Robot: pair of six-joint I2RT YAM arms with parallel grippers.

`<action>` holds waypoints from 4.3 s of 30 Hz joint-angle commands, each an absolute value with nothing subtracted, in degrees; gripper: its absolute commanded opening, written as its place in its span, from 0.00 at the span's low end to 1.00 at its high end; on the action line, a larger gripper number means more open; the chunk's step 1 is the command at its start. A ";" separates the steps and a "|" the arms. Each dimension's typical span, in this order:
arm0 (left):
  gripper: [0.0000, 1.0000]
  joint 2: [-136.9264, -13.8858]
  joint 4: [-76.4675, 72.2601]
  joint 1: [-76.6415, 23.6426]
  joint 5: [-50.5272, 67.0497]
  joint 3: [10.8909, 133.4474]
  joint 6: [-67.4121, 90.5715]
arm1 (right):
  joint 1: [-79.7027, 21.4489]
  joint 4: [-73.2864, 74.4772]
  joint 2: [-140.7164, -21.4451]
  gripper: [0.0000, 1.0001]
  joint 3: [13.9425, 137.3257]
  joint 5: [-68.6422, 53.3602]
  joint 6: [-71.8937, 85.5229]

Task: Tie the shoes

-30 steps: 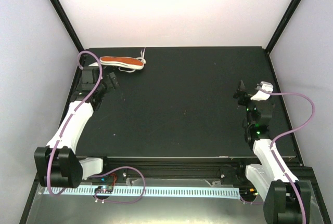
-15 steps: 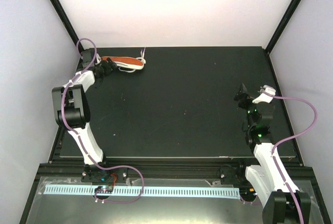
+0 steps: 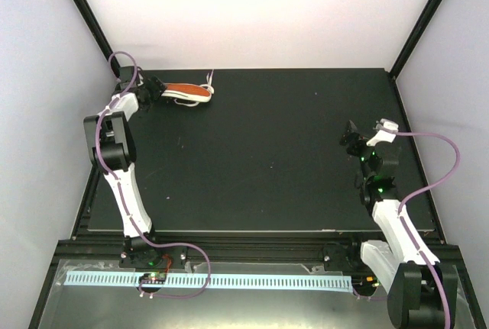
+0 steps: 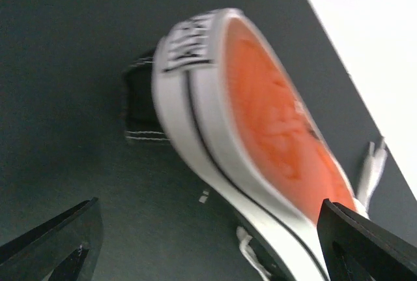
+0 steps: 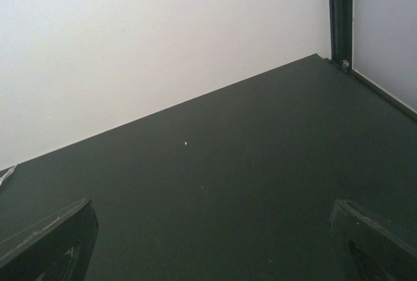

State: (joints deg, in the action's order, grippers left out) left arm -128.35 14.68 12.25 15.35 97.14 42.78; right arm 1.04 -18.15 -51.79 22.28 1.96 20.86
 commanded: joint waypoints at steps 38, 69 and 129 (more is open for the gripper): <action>0.02 -82.81 -9.24 15.68 5.89 75.52 33.10 | 1.11 -20.68 -51.41 1.00 23.46 -4.24 19.88; 0.01 -58.58 -6.56 16.15 3.24 61.65 2.83 | 1.09 -20.80 -51.96 1.00 22.05 -12.41 18.19; 0.99 -53.90 13.44 -62.16 -7.85 30.54 20.17 | -15.22 -16.81 -62.95 1.00 30.90 -15.72 13.23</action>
